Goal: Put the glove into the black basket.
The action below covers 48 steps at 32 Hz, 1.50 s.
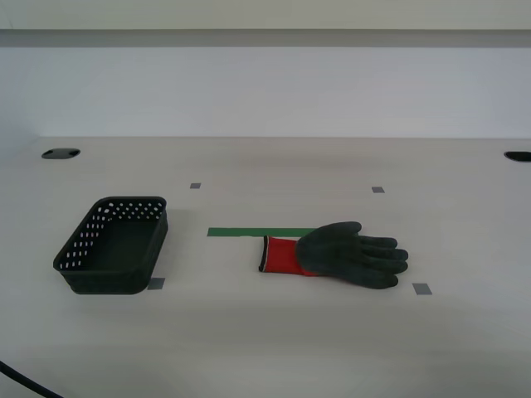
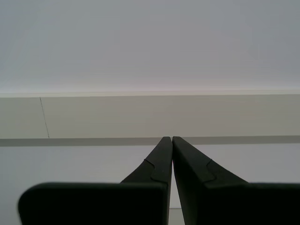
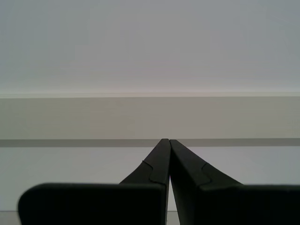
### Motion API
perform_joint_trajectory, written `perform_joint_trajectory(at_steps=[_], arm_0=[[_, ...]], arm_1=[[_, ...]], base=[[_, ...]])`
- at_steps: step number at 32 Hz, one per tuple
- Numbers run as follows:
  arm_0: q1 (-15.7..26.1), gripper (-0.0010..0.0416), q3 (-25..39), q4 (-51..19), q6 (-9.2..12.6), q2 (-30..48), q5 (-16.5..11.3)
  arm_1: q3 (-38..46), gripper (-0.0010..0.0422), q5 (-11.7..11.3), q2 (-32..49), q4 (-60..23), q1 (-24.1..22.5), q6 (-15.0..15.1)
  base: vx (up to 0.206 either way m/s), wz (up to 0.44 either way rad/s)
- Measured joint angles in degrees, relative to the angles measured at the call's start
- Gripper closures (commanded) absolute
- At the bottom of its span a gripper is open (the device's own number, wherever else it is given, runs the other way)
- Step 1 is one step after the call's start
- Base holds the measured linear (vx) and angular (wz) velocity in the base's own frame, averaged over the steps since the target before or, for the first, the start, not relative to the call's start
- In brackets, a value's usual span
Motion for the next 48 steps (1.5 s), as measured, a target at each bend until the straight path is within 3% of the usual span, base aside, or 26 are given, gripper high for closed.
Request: perform_joint_trajectory(at_steps=[28, 31, 33, 35, 37, 42, 48], arm_0=[[0.0, 0.0405, 0.0, 0.0, 0.0, 0.0, 0.0], [0.0, 0.0405, 0.0, 0.0, 0.0, 0.0, 0.0], [0.0, 0.0405, 0.0, 0.0, 0.0, 0.0, 0.0], [0.0, 0.0405, 0.0, 0.0, 0.0, 0.0, 0.0], [0.0, 0.0405, 0.0, 0.0, 0.0, 0.0, 0.0], [0.0, 0.0405, 0.0, 0.0, 0.0, 0.0, 0.0], [0.0, 0.0405, 0.0, 0.0, 0.0, 0.0, 0.0]], arm_1=[[0.4, 0.0412, 0.0, 0.0, -0.1, 0.0, -0.2], [0.4, 0.0412, 0.0, 0.0, -0.3, 0.0, -2.6], [0.6, 0.0413, 0.0, 0.0, -0.9, -0.1, -5.9], [1.7, 0.0413, 0.0, 0.0, -4.9, -0.1, -8.0], [3.5, 0.0413, 0.0, 0.0, -10.9, -0.5, -8.2], [8.2, 0.0413, 1.0, 0.1, -22.2, -3.3, -3.3], [12.5, 0.0413, 2.6, 0.5, -28.7, -8.1, -2.6]], base=[[0.0, 0.0], [0.0, 0.0], [0.0, 0.0], [0.0, 0.0], [0.0, 0.0], [0.0, 0.0], [0.0, 0.0]])
